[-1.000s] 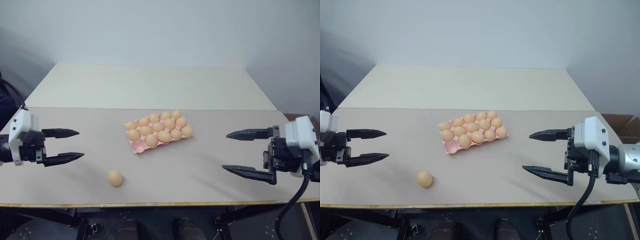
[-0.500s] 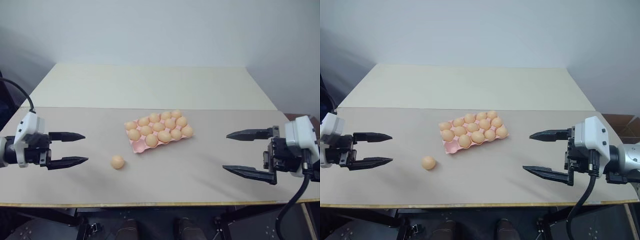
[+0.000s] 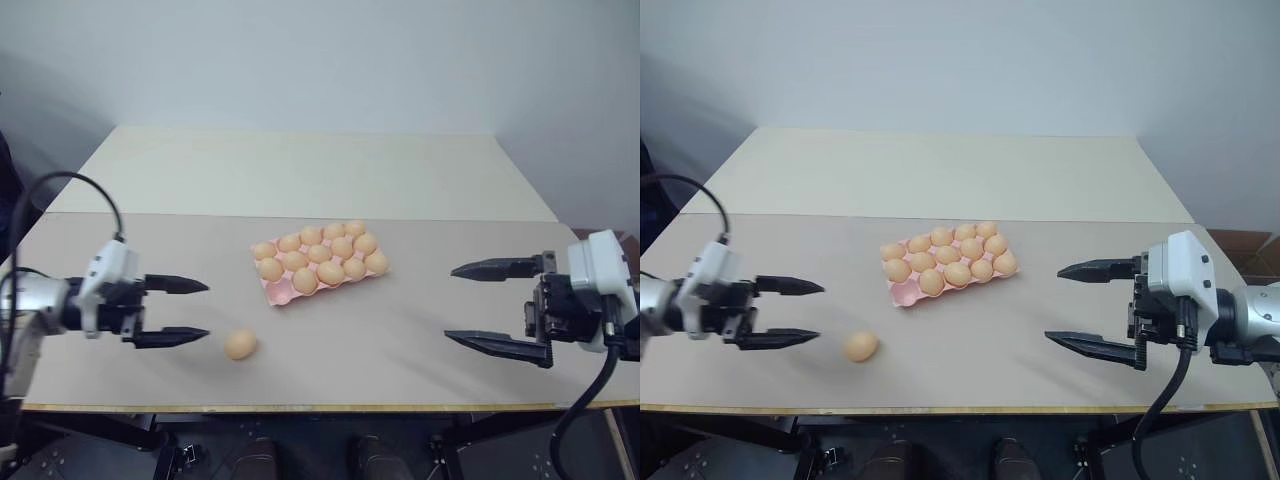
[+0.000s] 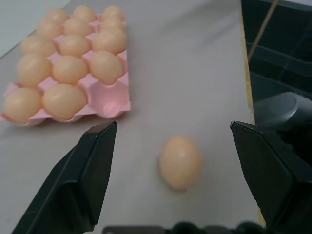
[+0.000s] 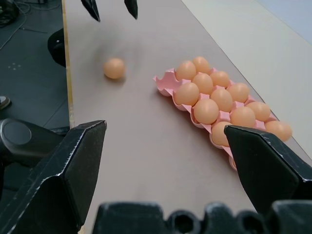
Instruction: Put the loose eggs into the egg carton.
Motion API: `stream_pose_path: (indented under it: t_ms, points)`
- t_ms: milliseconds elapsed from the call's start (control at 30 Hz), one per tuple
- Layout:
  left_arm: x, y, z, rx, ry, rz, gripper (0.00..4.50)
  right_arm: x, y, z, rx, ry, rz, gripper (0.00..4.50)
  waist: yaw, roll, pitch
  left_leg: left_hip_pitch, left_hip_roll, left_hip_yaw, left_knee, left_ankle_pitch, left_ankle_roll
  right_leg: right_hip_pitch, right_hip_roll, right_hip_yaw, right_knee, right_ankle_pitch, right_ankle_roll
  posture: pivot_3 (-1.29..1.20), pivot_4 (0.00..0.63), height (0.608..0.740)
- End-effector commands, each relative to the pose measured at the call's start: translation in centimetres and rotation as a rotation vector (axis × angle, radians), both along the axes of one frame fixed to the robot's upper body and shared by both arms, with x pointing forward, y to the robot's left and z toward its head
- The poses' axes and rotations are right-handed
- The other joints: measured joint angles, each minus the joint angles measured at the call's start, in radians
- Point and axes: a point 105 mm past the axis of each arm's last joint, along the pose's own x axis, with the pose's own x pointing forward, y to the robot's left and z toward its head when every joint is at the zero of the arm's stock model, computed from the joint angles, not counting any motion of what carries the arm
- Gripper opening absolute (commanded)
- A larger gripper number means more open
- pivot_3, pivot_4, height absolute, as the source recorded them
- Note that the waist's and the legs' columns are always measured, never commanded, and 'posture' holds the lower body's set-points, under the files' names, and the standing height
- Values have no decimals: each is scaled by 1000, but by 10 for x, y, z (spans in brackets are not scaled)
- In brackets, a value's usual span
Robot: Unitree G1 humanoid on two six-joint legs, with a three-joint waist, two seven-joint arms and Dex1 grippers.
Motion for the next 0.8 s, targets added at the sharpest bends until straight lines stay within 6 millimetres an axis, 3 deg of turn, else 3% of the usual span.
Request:
stream_pose_path:
  t_ms: [33,300,567,800]
  points:
    - [2,-18,-8,57,-40,-91,4043,-2,3,8,-17,-49,21,4500,-1,0,0,0,0,0,0,0,0,0,0,0,0,0,0,0,150,740]
    - [4,-27,-46,185,-21,-153,4043,-5,4,9,-22,-52,17,4500,-3,0,0,0,2,-1,0,0,0,0,4,2,1,2,3,0,150,740]
    - [19,-36,-62,222,-67,-111,4043,-7,5,11,-24,-64,10,4500,-2,0,0,0,1,-1,1,0,0,0,3,2,1,2,3,0,150,740]
    - [21,-33,-64,225,-71,-93,4043,-7,5,11,-25,-70,7,4500,-3,0,0,1,2,-1,1,0,0,0,4,2,2,3,3,0,150,740]
